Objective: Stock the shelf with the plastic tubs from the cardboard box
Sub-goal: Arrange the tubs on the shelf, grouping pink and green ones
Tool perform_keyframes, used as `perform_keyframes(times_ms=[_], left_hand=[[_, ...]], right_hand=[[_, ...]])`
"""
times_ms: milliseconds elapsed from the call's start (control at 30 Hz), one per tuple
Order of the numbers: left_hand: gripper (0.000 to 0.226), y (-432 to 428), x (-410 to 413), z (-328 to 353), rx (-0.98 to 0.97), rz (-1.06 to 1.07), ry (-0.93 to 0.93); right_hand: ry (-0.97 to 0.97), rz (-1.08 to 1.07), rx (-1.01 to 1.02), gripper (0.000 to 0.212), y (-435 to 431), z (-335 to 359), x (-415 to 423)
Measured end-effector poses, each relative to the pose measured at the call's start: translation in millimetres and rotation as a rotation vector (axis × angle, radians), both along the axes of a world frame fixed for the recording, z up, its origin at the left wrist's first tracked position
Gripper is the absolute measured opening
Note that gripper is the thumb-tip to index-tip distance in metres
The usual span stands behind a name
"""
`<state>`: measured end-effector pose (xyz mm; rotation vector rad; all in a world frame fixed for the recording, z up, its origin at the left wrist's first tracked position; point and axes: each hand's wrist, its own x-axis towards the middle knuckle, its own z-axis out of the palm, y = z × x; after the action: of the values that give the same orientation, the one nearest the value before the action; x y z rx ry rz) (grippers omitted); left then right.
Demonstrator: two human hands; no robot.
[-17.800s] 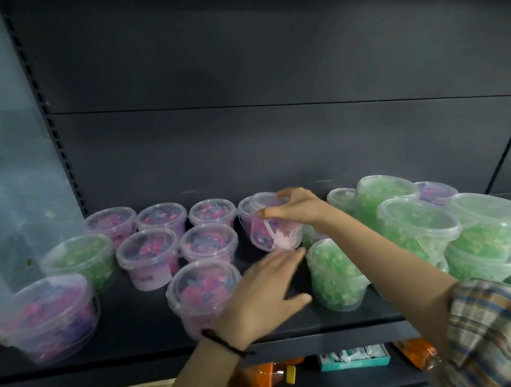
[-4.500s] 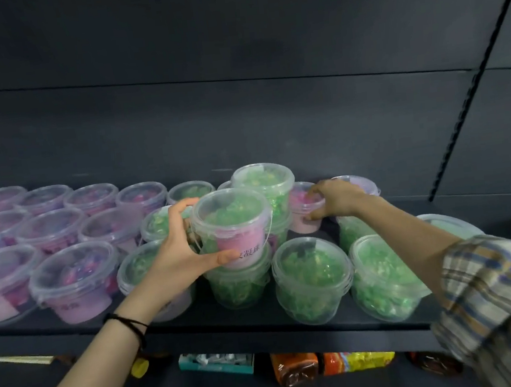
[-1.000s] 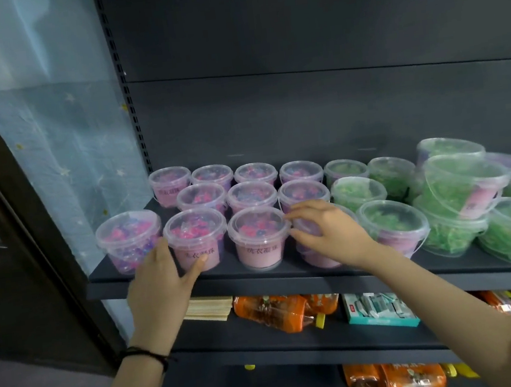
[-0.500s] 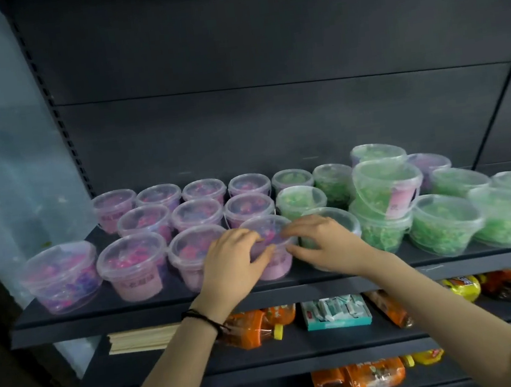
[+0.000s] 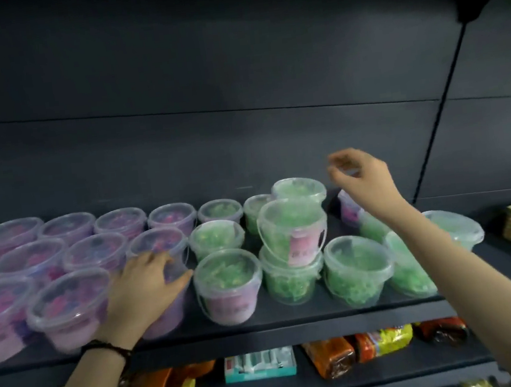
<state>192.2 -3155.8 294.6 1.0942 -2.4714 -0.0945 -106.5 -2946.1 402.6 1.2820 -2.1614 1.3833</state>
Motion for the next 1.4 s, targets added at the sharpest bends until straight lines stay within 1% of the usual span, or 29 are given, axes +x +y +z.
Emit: perform_keyframes(times_ms=[100,167,233,300,367,400,467,500,600,633,700,767,867,967,1000,1067,1100,1233,1333,1400], left_hand=[[0.040,11,-12,-1,-0.034,0.094,-0.020],[0.039,19,-18,0,-0.061,0.154,-0.033],[0.037,24,-22,0,-0.068,0.190,-0.054],[0.035,26,-24,1,-0.073,0.211,-0.087],[0.033,26,-26,2,-0.068,0.226,-0.065],[0.033,27,-28,4,-0.064,0.235,-0.045],[0.038,30,-34,7,-0.079,0.221,0.003],[0.042,31,-37,8,-0.098,0.192,0.023],[0.056,33,-46,9,-0.146,0.134,0.033],[0.054,31,-48,9,-0.141,0.139,0.030],[0.042,26,-49,7,-0.099,0.168,0.020],[0.035,21,-49,5,-0.074,0.183,0.005],[0.037,19,-50,2,-0.062,0.186,-0.032],[0.035,18,-49,0,-0.063,0.185,-0.022],[0.033,18,-49,-1,-0.067,0.183,-0.012],[0.029,19,-48,-2,-0.078,0.173,0.013],[0.028,19,-49,-2,-0.079,0.169,0.018],[0.028,18,-48,-1,-0.058,0.164,0.007],[0.027,17,-48,-1,-0.054,0.165,0.007],[0.026,17,-48,-1,-0.040,0.169,-0.005]], right_hand=[[-0.084,-0.121,0.402,0.046,-5,-15,-85],[-0.133,-0.142,0.583,0.059,-11,-30,-124],[-0.145,-0.207,0.709,0.067,-16,-44,-153],[-0.141,-0.273,0.793,0.067,-21,-57,-174],[-0.164,-0.290,0.864,0.067,-25,-68,-192],[-0.187,-0.284,0.887,0.071,-27,-71,-200],[-0.231,-0.295,0.894,0.080,-32,-77,-211],[-0.237,-0.321,0.890,0.081,-34,-79,-214],[-0.213,-0.358,0.917,0.076,-44,-80,-216],[-0.198,-0.340,0.908,0.074,-46,-79,-217],[-0.198,-0.258,0.833,0.071,-50,-77,-218],[-0.199,-0.208,0.782,0.074,-52,-77,-221],[-0.160,-0.197,0.872,0.080,-56,-76,-219],[-0.301,-0.032,0.894,0.093,-61,-79,-217],[-0.291,-0.019,0.927,0.095,-63,-82,-216],[-0.211,-0.075,0.979,0.094,-68,-88,-214],[-0.194,-0.103,0.964,0.093,-70,-90,-212],[-0.247,-0.162,0.837,0.094,-73,-92,-207],[-0.346,-0.176,0.617,0.096,-68,-83,-200],[-0.346,-0.135,0.500,0.096,-62,-68,-197]])
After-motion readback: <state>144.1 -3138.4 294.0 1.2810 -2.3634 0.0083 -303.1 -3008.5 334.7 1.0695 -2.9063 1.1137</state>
